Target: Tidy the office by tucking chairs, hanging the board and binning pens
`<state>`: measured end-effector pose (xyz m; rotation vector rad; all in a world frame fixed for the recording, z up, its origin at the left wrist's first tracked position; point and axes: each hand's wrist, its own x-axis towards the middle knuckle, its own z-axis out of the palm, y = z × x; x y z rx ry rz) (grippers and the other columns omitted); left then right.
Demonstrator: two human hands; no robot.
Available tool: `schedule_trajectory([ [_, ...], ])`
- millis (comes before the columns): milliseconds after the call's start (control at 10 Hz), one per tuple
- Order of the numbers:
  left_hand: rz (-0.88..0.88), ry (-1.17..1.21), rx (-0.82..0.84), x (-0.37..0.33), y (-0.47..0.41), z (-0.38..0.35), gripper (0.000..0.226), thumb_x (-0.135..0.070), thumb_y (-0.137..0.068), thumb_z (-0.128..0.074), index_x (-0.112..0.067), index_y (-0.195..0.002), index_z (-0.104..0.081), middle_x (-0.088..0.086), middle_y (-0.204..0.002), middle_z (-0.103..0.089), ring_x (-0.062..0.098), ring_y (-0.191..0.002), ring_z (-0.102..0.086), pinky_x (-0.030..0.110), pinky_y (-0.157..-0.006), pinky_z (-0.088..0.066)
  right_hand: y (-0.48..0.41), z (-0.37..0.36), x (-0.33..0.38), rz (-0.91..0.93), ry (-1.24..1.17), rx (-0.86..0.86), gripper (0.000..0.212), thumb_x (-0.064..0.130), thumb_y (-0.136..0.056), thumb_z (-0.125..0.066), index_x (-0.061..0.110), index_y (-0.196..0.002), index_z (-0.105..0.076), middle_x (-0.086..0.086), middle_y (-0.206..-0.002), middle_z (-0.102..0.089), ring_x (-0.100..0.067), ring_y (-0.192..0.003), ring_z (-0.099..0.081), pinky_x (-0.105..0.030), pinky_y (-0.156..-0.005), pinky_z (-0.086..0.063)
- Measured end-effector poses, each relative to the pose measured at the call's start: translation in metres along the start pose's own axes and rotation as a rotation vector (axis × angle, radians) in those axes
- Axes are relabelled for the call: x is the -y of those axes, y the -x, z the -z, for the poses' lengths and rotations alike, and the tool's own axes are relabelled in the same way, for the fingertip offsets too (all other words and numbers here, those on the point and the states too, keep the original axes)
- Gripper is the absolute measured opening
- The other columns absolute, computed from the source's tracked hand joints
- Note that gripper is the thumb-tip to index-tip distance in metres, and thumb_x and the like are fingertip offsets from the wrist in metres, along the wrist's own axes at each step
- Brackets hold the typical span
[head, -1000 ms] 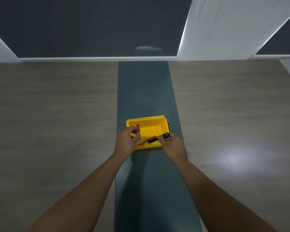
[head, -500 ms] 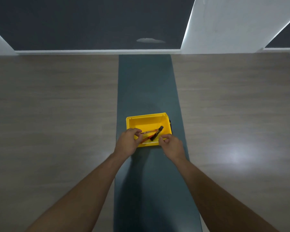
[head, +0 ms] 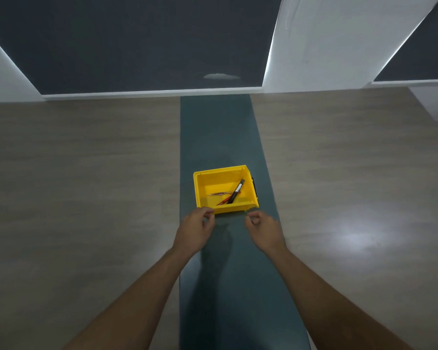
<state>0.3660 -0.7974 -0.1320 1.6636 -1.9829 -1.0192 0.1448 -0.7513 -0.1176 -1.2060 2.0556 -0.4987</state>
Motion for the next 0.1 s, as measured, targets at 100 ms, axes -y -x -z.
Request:
schedule_trajectory([
  [100, -0.007, -0.003, -0.014, 0.0078, 0.0180, -0.0133, 0.030, -0.033, -0.107, -0.058, -0.021, -0.131, -0.072, -0.005, -0.119, -0.073, 0.006, -0.090, -0.069, 0.028, -0.080, -0.057, 0.0147, -0.0100, -0.0139, -0.053, -0.036, -0.010, 0.028, 0.033, -0.102, -0.063, 0.016, -0.123, -0.072, 0.000, -0.107, -0.080, -0.020, -0.108, -0.071, -0.019, -0.075, -0.042],
])
